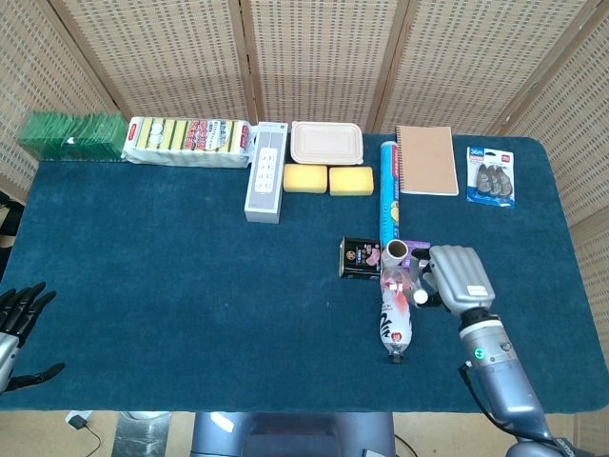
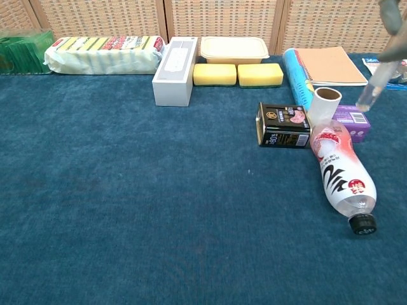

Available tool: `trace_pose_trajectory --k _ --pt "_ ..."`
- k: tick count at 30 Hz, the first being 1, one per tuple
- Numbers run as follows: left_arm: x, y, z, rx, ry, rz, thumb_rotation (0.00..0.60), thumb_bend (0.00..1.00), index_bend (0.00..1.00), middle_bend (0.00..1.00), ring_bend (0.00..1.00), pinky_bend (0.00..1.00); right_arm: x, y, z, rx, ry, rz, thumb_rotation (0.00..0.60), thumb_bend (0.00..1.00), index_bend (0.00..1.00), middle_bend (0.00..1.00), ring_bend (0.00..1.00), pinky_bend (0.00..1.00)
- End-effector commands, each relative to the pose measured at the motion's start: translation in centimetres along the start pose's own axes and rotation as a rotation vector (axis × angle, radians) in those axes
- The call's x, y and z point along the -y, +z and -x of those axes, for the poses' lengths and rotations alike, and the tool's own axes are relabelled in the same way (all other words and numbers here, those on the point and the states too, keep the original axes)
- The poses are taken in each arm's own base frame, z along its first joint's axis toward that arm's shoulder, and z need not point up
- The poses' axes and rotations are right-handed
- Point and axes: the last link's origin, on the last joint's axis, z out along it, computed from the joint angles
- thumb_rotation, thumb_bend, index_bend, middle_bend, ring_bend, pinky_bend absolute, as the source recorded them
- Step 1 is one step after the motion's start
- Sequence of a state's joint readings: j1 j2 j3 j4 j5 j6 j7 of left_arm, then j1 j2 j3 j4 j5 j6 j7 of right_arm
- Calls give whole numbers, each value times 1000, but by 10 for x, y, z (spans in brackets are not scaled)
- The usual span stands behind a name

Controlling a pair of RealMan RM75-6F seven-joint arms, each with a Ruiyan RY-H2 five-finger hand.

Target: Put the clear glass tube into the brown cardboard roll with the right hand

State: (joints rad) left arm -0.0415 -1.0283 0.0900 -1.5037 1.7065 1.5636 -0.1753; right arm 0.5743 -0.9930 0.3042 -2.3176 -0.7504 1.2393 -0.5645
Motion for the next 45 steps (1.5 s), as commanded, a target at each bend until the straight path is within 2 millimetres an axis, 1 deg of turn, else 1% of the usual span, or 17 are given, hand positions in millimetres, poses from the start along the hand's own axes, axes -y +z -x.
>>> trace_pose_trajectory --k 1,5,10,11,13,15,17,22,26,29,31,33,36,38,41,43,45 --pt "0 3 2 12 10 -10 539 82 22 0 0 0 12 -23 5 80 16 -168 600 506 847 989 1000 940" --pt "-6 -3 1 17 8 35 540 82 22 0 0 0 8 -14 -26 -138 84 -88 600 508 847 991 1000 941" --pt "-2 -4 -1 2 -2 25 539 83 22 0 0 0 -2 -30 13 69 -40 -99 600 508 847 992 1000 938" --pt "-1 -3 -1 2 -2 19 538 83 21 0 0 0 -1 -30 13 80 -36 -113 600 508 847 992 1000 938" --pt "0 0 0 7 2 7 540 83 21 0 0 0 4 -27 2 50 -22 -145 600 507 847 992 1000 939" --pt "-2 1 2 15 9 7 539 82 21 0 0 0 12 -18 -22 -108 29 -142 600 507 847 995 1000 944" --pt "-4 0 2 19 9 22 537 82 22 0 0 0 15 -11 -31 -195 96 -101 600 507 847 999 1000 949" --pt "-4 -4 0 15 0 36 537 82 22 0 0 0 12 -22 14 25 -47 -120 600 506 846 1000 1000 941" --pt "-2 1 2 11 8 9 537 83 22 0 0 0 18 -22 13 -22 -104 -143 600 505 845 998 1000 936" --pt "-3 2 5 29 17 7 543 83 22 0 0 0 33 -11 8 -134 87 -144 600 505 844 998 1000 935" --pt "-6 0 4 37 14 28 540 83 22 0 0 0 51 -20 24 -63 109 -225 600 504 843 998 1000 933" --pt "-5 -2 1 30 1 36 542 82 22 0 0 0 42 -30 44 69 -28 -250 600 503 842 998 1000 932" --pt "0 -1 0 16 -4 13 543 82 22 0 0 0 32 -23 18 -42 -107 -199 600 503 842 999 1000 936" --pt "2 1 1 16 0 -7 545 82 22 0 0 0 41 -13 -2 -163 -25 -169 600 503 842 1000 1000 937" --pt "0 2 1 22 0 2 546 83 22 0 0 0 57 -13 13 -101 47 -232 600 502 839 1000 1000 931" --pt "-1 1 1 27 -3 15 542 83 22 0 0 0 52 -19 29 1 -26 -258 600 500 837 999 1000 928" --pt "-1 -1 -1 24 -8 22 542 82 22 0 0 0 42 -21 25 11 -104 -245 600 499 837 999 1000 929"
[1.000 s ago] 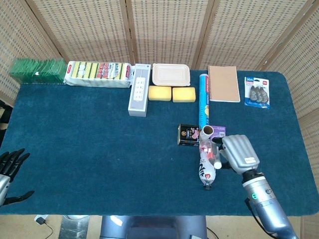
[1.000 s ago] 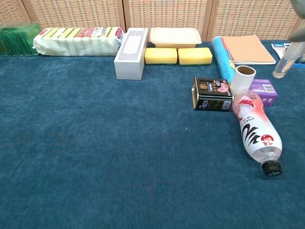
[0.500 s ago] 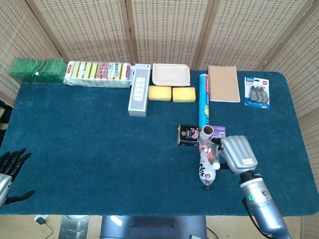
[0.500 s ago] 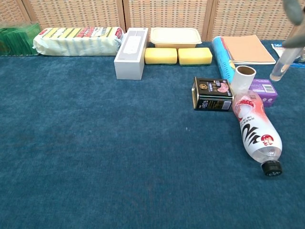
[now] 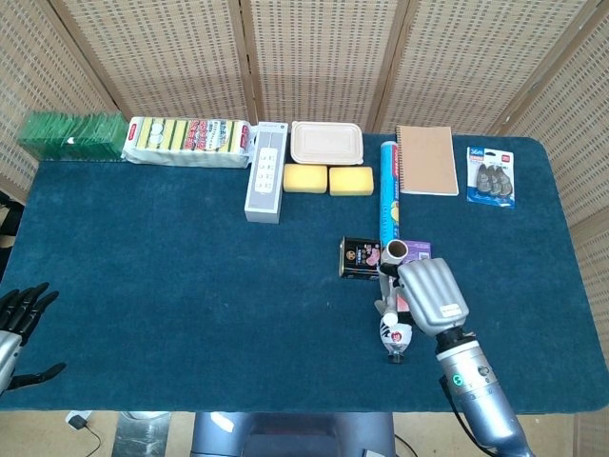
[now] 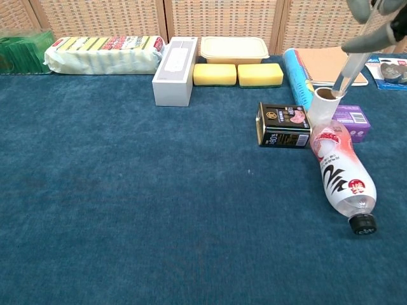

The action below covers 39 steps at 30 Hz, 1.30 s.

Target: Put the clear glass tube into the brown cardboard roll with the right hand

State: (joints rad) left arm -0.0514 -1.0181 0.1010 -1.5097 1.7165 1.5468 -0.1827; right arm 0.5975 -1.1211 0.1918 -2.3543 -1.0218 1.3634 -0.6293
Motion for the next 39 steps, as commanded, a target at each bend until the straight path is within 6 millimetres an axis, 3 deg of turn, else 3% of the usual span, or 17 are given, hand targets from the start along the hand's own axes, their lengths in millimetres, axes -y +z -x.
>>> trace_pose_trajectory --k 1,2,4,6,14,22,26,28,33,39 --pt "1 -2 -2 -13 -5 2 543 82 22 0 0 0 4 2 -7 -13 -74 -40 600 500 837 999 1000 930" --pt "1 0 -1 -13 0 -1 545 82 22 0 0 0 11 7 -13 -73 2 -39 600 500 837 999 1000 932" --pt "0 2 1 2 4 0 544 82 22 0 0 0 22 8 -2 -38 90 -77 600 499 836 999 1000 933" --pt "-1 1 2 12 8 5 541 82 22 0 0 0 22 2 8 26 52 -97 600 499 836 999 1000 935" --pt "1 4 3 17 10 -8 547 82 22 0 0 0 28 16 -1 -49 -23 -47 600 499 835 1000 1000 937" --pt "3 6 2 16 4 -18 540 81 21 0 0 0 3 26 3 -72 -347 -32 600 500 835 1000 1000 936" --pt "-1 10 4 29 14 -12 539 82 21 0 0 0 20 19 11 -64 -407 -141 600 500 835 1000 1000 936" --pt "-3 8 5 36 16 -6 540 82 21 0 0 0 18 20 11 -79 -476 -157 600 499 835 1000 1000 936" --pt "-2 5 4 24 13 -3 540 82 22 0 0 0 2 46 2 -124 -354 -14 600 497 835 1000 1000 940" --pt "1 5 3 26 8 -11 540 82 22 0 0 0 17 12 17 -28 -341 -84 600 497 835 1000 1000 940"
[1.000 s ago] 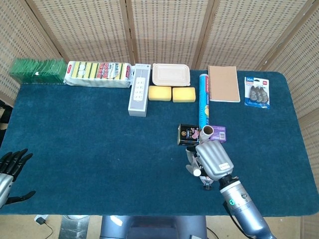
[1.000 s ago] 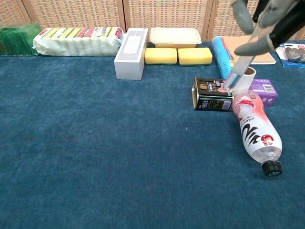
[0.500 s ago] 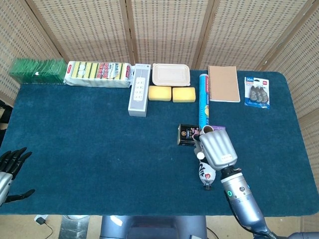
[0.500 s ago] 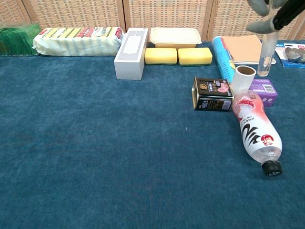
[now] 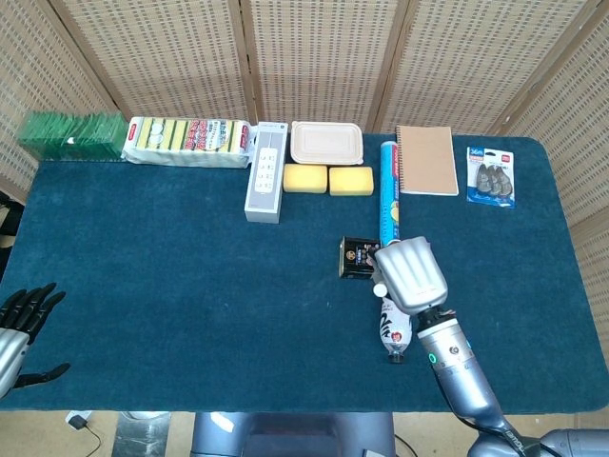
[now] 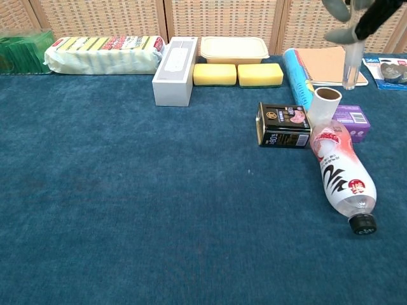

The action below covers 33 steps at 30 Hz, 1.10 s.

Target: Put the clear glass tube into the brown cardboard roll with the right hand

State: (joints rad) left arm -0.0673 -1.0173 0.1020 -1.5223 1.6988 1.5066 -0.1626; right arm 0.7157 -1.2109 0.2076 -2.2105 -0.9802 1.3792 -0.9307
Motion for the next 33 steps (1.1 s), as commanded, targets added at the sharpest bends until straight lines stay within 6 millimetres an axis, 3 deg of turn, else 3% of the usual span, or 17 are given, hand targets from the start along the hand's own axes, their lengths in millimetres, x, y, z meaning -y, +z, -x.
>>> trace_pose_trajectory --k 1,4,7,8,11,13,19,22,24,28,33 --pt "1 0 -1 -6 -4 -2 541 82 22 0 0 0 14 -23 1 18 11 -59 600 496 835 1000 1000 940" --pt "2 0 -1 -11 -4 -7 540 83 22 0 0 0 4 -12 -6 -15 28 1 600 496 835 1000 1000 941" --pt "0 0 0 -4 1 2 541 82 22 0 0 0 -12 15 -16 -67 107 135 600 497 835 1000 1000 941" --pt "-3 -2 0 -1 3 17 542 82 22 0 0 0 -10 9 -11 -10 161 145 600 497 835 1000 1000 940" --pt "-2 -5 -1 -3 -5 30 538 82 22 0 0 0 -6 -21 -1 118 104 98 600 493 835 1000 1000 938" --pt "0 -2 -1 -6 -1 18 539 82 22 0 0 0 -6 -24 -2 124 98 85 600 491 835 1000 1000 940" --pt "-6 2 4 23 19 19 540 83 22 0 0 0 -12 25 -24 18 280 228 600 491 835 1000 1000 946" --pt "-8 -4 1 24 7 54 539 83 22 0 0 0 0 13 -16 166 385 235 600 492 835 1000 1000 943" --pt "-2 -3 0 12 -1 33 543 82 22 0 0 0 5 6 0 302 431 214 600 491 835 1000 1000 942" --pt "1 4 4 19 16 -12 544 82 22 0 0 0 5 19 -20 281 531 248 600 490 834 1000 1000 943" --pt "-5 -2 2 35 2 43 541 82 22 0 0 0 5 27 -24 277 544 252 600 491 835 1000 1000 942"
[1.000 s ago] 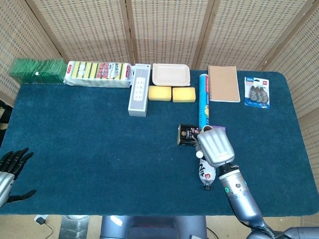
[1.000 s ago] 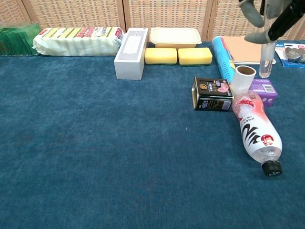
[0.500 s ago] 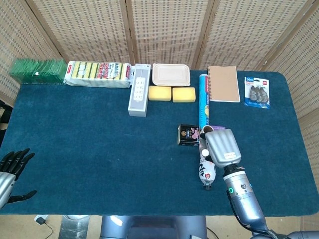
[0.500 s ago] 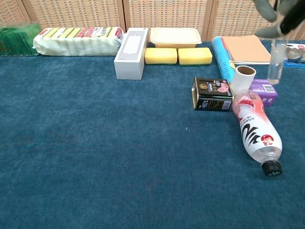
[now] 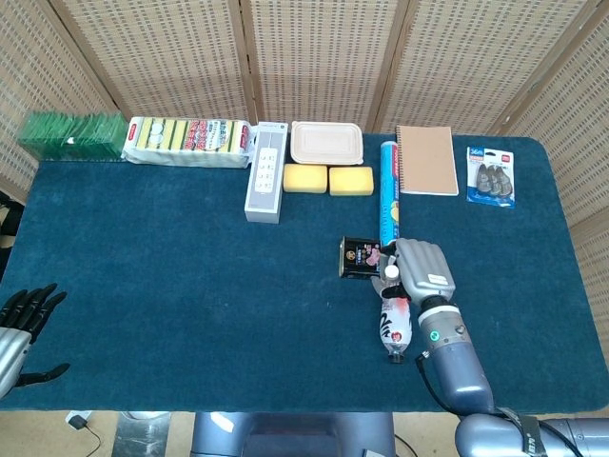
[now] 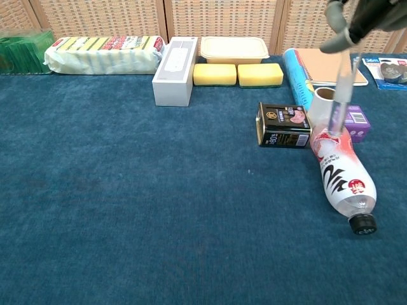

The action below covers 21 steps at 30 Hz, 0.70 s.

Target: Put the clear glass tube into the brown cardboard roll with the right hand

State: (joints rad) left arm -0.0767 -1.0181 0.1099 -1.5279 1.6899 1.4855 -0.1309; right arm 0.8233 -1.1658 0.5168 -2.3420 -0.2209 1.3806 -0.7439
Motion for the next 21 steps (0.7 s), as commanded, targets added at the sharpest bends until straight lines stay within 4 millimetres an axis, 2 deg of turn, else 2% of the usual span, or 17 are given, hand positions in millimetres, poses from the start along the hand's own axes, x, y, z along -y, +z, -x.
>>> trace_pose_trajectory --k 1,10,21 --pt "-5 -4 -2 8 -27 51 542 82 22 0 0 0 12 6 -8 -3 44 -26 600 491 834 1000 1000 942" --pt "-2 5 1 23 -12 15 540 82 22 0 0 0 20 29 -16 -57 49 -41 600 491 835 1000 1000 942" --pt "2 12 -1 31 -23 -7 536 82 22 0 0 0 29 61 -20 -131 -24 -13 600 489 835 1000 1000 942"
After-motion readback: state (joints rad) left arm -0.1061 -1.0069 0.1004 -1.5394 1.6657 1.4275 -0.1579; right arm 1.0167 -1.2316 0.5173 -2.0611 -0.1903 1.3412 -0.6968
